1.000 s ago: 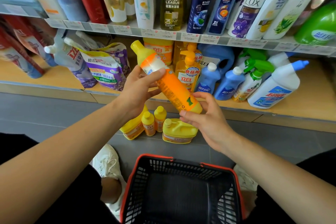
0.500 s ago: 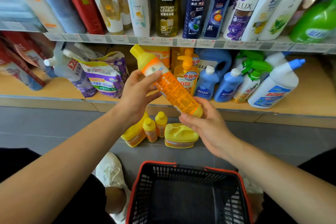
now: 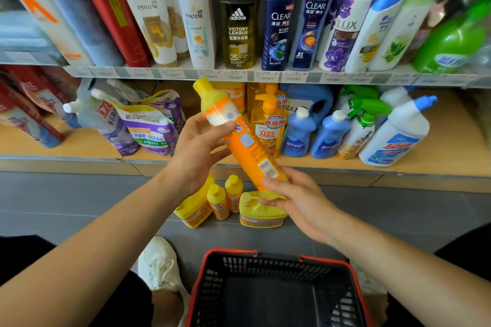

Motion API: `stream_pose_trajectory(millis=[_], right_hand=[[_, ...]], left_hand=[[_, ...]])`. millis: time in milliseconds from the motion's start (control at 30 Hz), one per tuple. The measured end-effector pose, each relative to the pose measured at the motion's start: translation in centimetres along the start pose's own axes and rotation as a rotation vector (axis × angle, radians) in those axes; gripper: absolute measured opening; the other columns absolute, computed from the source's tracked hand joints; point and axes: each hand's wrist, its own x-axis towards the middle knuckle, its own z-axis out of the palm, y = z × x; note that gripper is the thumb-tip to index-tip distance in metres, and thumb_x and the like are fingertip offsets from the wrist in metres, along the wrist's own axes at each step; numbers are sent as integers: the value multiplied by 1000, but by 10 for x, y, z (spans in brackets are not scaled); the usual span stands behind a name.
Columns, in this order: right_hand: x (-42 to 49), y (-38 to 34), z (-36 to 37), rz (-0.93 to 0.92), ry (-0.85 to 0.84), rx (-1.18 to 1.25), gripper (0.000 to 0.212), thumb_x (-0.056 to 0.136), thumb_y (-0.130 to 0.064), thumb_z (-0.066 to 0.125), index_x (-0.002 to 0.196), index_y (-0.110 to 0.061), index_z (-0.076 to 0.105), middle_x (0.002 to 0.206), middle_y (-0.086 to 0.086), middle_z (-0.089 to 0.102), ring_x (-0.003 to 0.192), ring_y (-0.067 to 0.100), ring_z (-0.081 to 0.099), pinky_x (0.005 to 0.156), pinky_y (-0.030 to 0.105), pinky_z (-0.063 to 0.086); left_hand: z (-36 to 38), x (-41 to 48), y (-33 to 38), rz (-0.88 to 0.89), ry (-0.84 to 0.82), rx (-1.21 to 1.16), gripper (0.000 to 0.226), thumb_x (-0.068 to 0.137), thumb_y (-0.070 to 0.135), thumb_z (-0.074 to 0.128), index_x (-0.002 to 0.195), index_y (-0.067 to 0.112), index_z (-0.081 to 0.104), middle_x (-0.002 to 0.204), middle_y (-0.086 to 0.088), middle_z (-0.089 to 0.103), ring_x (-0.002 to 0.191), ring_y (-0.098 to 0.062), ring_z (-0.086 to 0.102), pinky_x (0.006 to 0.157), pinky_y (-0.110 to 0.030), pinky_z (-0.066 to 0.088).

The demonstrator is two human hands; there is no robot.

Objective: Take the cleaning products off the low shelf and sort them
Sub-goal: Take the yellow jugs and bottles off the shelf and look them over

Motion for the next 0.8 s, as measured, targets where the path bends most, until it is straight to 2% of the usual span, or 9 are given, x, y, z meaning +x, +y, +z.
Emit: stream_pose_trajectory(millis=[67, 133, 267, 367, 433, 533, 600, 700, 800], right_hand=[[0, 0, 2, -21, 51, -29, 62, 64, -18, 82, 122, -13, 61, 103, 2, 76, 93, 18, 73, 81, 35, 60], [1, 0, 1, -31, 106, -22, 71, 59, -16, 84, 124, -12, 55, 105, 6, 74, 92, 26, 74, 82, 38, 60], [-1, 0, -2, 11, 73, -26, 65, 66, -21, 83, 125, -10, 55, 112, 11, 73, 102, 37, 72, 87, 43, 60], [0, 3, -5, 53, 40, -60, 61, 69, -27, 81, 125, -13, 60, 119, 9, 72, 108, 26, 71, 89, 43, 59], [1, 3, -7, 85, -3, -128, 55, 72, -33, 78, 123, -18, 64, 120, 4, 73, 111, 19, 69, 94, 45, 57], [4, -1, -6, 126, -46, -277, 41, 80, -37, 74, 119, -28, 67, 116, -7, 74, 112, 12, 67, 97, 43, 53], [9, -4, -5, 52, 7, -404, 34, 85, -27, 76, 117, -30, 66, 115, -7, 74, 112, 13, 66, 96, 37, 53], [14, -8, -4, -142, 85, -504, 55, 79, -18, 84, 128, -30, 59, 121, -1, 68, 113, 16, 64, 98, 31, 54], [16, -15, -4, -298, 51, -524, 63, 75, -21, 88, 125, -41, 56, 120, -8, 70, 112, 7, 66, 94, 26, 54]], left_hand=[[2, -2, -2, 34, 10, 74, 69, 68, 38, 84, 128, 20, 55, 110, 2, 75, 102, -17, 74, 79, -34, 62], [3, -3, -2, 38, 4, 95, 64, 70, 42, 85, 125, 25, 57, 108, 4, 75, 101, -15, 74, 75, -29, 61], [-1, 2, 4, -41, -10, -35, 51, 80, 37, 69, 124, 12, 59, 112, -8, 72, 100, -22, 72, 83, -38, 60], [-3, 2, 3, -11, -15, -1, 39, 87, 33, 67, 119, 13, 59, 112, -10, 74, 102, -26, 73, 91, -46, 59], [-4, 1, 2, 42, -6, 64, 36, 90, 35, 70, 118, 16, 59, 113, -7, 74, 104, -24, 73, 86, -43, 60], [-1, -4, 5, 102, 11, 120, 52, 83, 44, 76, 124, 19, 57, 110, 1, 75, 102, -19, 74, 76, -33, 61], [1, -8, 6, 131, 8, 165, 56, 80, 47, 78, 124, 21, 56, 108, 3, 75, 101, -17, 74, 74, -31, 61], [8, -17, 5, 167, -50, 225, 54, 79, 41, 76, 124, 21, 56, 109, 2, 74, 101, -17, 73, 74, -30, 60], [17, -27, 2, 239, -155, 288, 55, 80, 30, 78, 127, 17, 54, 114, -2, 73, 105, -20, 72, 80, -37, 62]])
